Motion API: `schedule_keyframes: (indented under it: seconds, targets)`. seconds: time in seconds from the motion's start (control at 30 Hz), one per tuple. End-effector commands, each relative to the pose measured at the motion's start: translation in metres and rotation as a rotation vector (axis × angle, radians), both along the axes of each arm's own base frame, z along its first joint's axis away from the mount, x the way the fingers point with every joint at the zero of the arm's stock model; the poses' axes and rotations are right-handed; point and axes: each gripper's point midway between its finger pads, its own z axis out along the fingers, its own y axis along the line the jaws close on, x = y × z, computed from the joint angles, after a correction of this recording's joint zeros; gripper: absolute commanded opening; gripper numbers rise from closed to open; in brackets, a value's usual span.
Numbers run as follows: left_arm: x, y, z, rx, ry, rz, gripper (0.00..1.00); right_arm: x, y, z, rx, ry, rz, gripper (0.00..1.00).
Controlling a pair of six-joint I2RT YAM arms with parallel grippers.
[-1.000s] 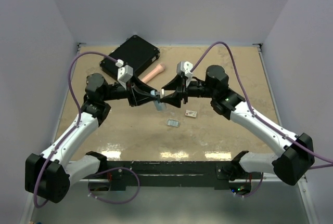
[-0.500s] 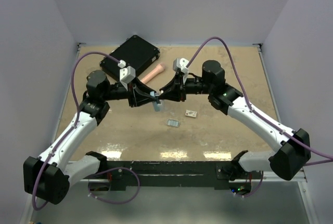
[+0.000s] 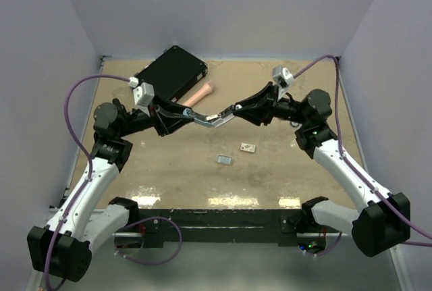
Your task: Load the staples into the stapler
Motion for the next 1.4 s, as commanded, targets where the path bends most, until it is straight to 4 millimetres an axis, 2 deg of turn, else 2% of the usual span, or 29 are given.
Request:
schedule_keyframes:
  seconds: [0.0,0.07,0.13,0.3,0.33,0.4,0.43,0.6,0.7,0.73,0.8,0.83,0.9,0.93,1.1,1.27,1.37]
  targets:
    - [0.027,0.028,0.034,-0.251,0.057,0.269,0.0,-0.014,-0.032,0.078,0.289,-0.124,-0.065,0.0]
    - [0.033,0.04,0.038,-0.331,0.07,0.35,0.0,-0.018,-0.046,0.098,0.369,-0.192,-0.096,0.0]
    - [0.039,0.05,0.041,-0.418,0.131,0.417,0.0,-0.015,-0.054,0.107,0.432,-0.183,-0.135,0.0]
    - [0.036,0.059,0.039,-0.663,0.271,0.389,0.0,-0.027,-0.064,0.133,0.572,-0.229,-0.118,0.0]
    - [0.032,0.061,0.033,-0.71,0.281,0.378,0.0,-0.032,-0.069,0.141,0.614,-0.259,-0.117,0.0]
    - [0.032,0.066,0.03,-0.805,0.341,0.376,0.0,-0.035,-0.073,0.146,0.668,-0.244,-0.104,0.0]
    - [0.03,0.064,0.025,-0.819,0.359,0.368,0.0,-0.043,-0.076,0.153,0.701,-0.275,-0.089,0.0]
    - [0.025,0.05,0.023,-0.871,0.396,0.368,0.0,-0.05,-0.084,0.163,0.777,-0.299,-0.076,0.0]
    - [0.023,0.045,0.023,-0.848,0.376,0.351,0.0,-0.046,-0.079,0.162,0.729,-0.32,-0.085,0.0]
    - [0.025,0.045,0.023,-0.836,0.371,0.357,0.09,-0.041,-0.076,0.158,0.702,-0.306,-0.091,0.0]
    - [0.026,0.044,0.023,-0.802,0.336,0.375,0.17,-0.037,-0.069,0.151,0.638,-0.32,-0.084,0.0]
    - [0.028,0.044,0.024,-0.783,0.329,0.385,0.26,-0.033,-0.065,0.146,0.607,-0.303,-0.083,0.0]
    - [0.029,0.044,0.026,-0.731,0.283,0.392,0.34,-0.028,-0.061,0.141,0.564,-0.309,-0.084,0.0]
    - [0.03,0.044,0.029,-0.709,0.262,0.393,0.4,-0.025,-0.056,0.132,0.52,-0.288,-0.073,0.0]
    - [0.036,0.042,0.035,-0.522,0.151,0.448,0.57,-0.013,-0.046,0.112,0.392,-0.277,-0.063,0.0]
    - [0.037,0.044,0.042,-0.382,0.018,0.493,0.66,-0.007,-0.041,0.102,0.322,-0.285,-0.059,0.0]
    - [0.034,0.028,0.047,-0.245,-0.063,0.404,0.72,-0.002,-0.039,0.097,0.291,-0.278,-0.063,0.0]
